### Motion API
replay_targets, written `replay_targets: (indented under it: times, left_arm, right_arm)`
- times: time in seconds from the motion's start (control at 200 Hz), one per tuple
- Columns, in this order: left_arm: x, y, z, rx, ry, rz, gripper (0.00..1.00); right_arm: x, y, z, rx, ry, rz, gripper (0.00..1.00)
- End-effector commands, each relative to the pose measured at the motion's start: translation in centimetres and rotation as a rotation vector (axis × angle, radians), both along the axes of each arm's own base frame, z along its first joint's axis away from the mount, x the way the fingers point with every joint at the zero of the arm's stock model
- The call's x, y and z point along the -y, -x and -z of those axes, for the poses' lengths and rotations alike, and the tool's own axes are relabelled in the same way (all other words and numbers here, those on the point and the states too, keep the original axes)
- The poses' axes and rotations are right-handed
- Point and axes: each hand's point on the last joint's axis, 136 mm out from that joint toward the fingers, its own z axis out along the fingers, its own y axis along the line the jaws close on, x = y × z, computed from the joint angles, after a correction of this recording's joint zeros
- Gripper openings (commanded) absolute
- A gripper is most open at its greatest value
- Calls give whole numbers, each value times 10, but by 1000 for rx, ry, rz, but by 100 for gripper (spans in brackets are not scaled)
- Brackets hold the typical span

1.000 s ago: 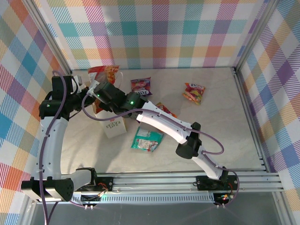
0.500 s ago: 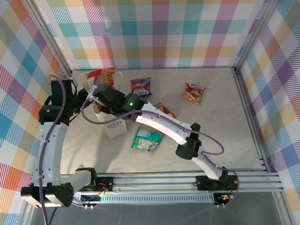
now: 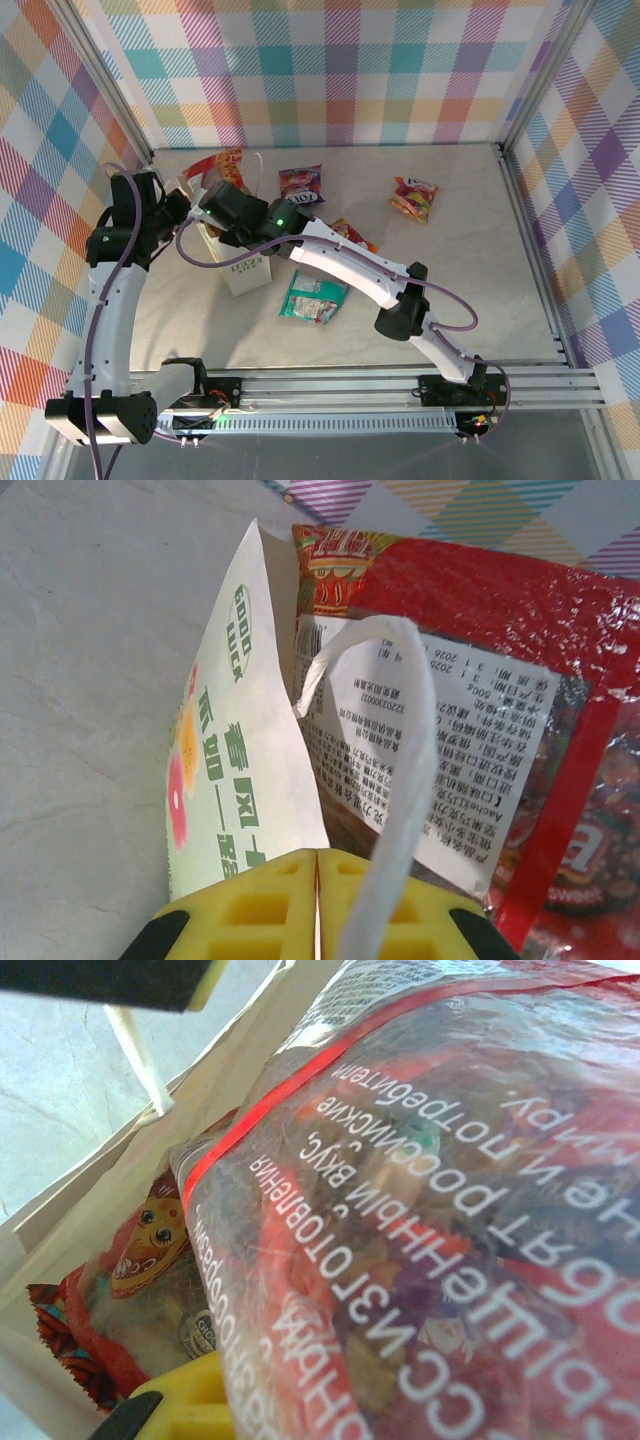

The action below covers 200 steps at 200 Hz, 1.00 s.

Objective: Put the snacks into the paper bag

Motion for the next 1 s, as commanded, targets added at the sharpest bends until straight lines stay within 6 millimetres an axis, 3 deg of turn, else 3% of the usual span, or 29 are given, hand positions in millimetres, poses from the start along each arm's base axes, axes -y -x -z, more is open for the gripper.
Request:
replay_targets:
  times: [0.0,0.115,0.3,0.69,0.995]
  left_arm:
    - [-1,0,-5,33,14,-12,9]
    - [-1,0,-1,23,15,-11,9]
    - [-1,0,1,17,12,-9,9]
    - [0,1,0,13,6,-2,9]
    - [0,-1,-4,8,-9,18,9]
  right_arm:
    - [1,-2,-42,75,-89,10,19]
    - [-1,1,-42,75,-92,1,31]
    - [-9,6,-45,83,-113,-16,42]
    - [2,0,-87,161,-220,56,45]
    - [40,-5,-110,219,-217,186,46]
